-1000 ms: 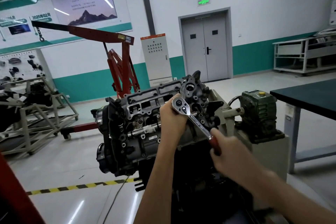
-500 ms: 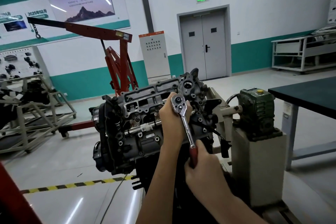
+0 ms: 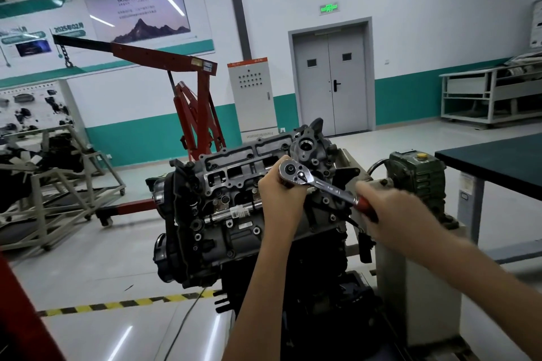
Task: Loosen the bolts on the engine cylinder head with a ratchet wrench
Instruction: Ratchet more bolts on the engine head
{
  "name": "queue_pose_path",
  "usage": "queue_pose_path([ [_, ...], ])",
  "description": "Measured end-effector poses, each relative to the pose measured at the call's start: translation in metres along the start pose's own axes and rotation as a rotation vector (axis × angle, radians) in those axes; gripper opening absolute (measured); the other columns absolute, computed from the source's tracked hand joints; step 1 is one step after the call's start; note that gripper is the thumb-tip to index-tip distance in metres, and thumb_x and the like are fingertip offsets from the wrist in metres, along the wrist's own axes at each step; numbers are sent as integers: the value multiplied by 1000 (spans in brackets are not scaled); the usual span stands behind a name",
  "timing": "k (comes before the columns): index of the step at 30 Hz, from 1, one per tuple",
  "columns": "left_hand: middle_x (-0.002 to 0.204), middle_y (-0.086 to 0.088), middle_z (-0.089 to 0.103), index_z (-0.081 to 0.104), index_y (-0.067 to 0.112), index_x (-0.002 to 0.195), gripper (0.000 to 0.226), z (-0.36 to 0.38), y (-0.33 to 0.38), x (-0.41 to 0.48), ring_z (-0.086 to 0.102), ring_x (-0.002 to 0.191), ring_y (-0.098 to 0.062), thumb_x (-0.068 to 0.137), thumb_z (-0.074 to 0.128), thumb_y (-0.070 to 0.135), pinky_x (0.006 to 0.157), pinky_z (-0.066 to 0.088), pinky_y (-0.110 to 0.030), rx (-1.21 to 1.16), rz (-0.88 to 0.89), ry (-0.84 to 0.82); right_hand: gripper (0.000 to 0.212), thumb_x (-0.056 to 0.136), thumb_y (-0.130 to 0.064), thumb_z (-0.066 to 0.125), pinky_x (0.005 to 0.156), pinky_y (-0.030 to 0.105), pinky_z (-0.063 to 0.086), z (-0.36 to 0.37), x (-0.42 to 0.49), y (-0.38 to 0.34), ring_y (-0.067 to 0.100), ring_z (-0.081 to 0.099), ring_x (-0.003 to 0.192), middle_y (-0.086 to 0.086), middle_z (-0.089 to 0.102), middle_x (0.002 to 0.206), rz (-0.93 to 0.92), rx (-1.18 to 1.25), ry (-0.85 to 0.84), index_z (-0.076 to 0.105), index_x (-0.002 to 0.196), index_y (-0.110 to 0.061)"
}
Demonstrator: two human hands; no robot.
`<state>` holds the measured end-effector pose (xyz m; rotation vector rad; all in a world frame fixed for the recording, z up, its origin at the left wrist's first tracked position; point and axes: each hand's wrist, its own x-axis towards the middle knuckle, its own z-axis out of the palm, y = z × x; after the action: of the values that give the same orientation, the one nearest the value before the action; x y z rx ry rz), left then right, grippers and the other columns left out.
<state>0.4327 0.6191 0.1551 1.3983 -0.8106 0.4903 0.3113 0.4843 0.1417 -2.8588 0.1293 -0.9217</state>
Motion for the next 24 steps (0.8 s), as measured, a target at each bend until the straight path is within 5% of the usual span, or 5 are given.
queue_pose_path([
  [4, 58, 7, 41, 44, 14, 65, 35, 3, 4, -5, 36, 54, -3, 79, 59, -15, 53, 32, -14, 14, 39, 17, 29, 78, -13, 60, 46, 12, 34, 49, -36, -60, 4, 47, 49, -11, 47, 59, 225, 358, 79, 47, 103, -21],
  [8, 60, 3, 35, 43, -4, 68, 23, 0, 5, -3, 30, 53, 0, 82, 54, -18, 52, 31, -14, -75, -17, 5, 23, 79, -19, 55, 51, 17, 44, 68, -39, -97, 6, 52, 54, -8, 51, 60, 273, 502, 66, 43, 99, -21],
  [13, 58, 4, 41, 42, 11, 62, 34, -4, 3, 1, 38, 57, -17, 79, 54, -17, 57, 41, -37, 20, -41, -24, 29, 76, -12, 57, 50, 18, 38, 37, -29, -42, 14, 55, 52, -8, 49, 56, 125, 267, 28, 48, 103, -17],
  [18, 50, 14, 39, 37, 20, 56, 45, -4, 2, 2, 30, 52, -2, 79, 58, -12, 50, 28, -19, -3, -16, -42, 22, 77, -11, 64, 43, 17, 36, -10, 16, 12, 8, 44, 44, -11, 43, 56, -111, -133, 98, 50, 92, -19],
  [24, 54, 11, 42, 42, 16, 61, 36, -6, -1, 0, 33, 52, -3, 77, 57, -13, 50, 29, -15, 28, 28, -51, 22, 81, -13, 57, 51, 25, 48, 15, -4, -6, 15, 56, 53, -6, 51, 63, 21, 52, 46, 48, 100, -17],
])
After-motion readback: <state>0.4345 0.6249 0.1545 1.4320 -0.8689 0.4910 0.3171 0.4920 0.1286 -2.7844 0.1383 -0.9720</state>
